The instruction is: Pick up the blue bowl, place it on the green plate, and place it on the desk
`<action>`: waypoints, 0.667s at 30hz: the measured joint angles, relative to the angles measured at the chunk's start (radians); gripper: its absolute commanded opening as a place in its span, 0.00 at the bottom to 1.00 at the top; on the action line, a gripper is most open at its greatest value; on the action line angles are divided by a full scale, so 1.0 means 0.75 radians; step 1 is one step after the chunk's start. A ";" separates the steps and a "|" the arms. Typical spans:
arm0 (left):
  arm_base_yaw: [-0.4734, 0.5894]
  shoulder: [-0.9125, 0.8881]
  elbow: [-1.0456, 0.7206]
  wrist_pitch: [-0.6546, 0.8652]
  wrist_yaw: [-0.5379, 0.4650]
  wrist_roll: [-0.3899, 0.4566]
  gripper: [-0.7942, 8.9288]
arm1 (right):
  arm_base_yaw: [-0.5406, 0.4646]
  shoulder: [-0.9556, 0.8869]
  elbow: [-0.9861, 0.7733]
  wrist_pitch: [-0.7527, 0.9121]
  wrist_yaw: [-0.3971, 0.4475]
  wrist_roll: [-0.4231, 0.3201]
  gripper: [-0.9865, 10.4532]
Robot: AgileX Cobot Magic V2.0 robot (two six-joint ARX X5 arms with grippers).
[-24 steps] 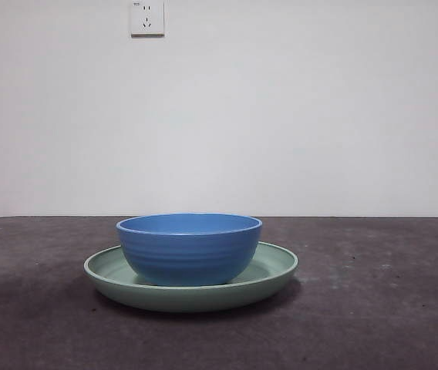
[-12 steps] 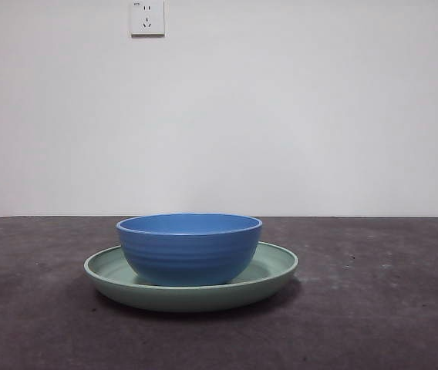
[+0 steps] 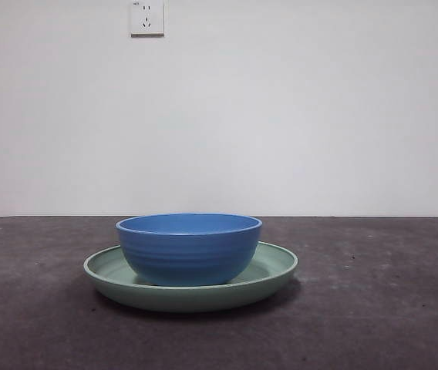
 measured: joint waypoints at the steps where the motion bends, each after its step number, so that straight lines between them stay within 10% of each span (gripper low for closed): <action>1: 0.005 -0.023 -0.038 0.004 0.000 0.005 0.14 | 0.000 0.000 0.000 0.000 0.001 0.000 0.12; 20: -0.004 -0.230 -0.212 0.010 -0.062 0.104 0.14 | 0.000 0.000 0.000 0.000 0.001 0.000 0.12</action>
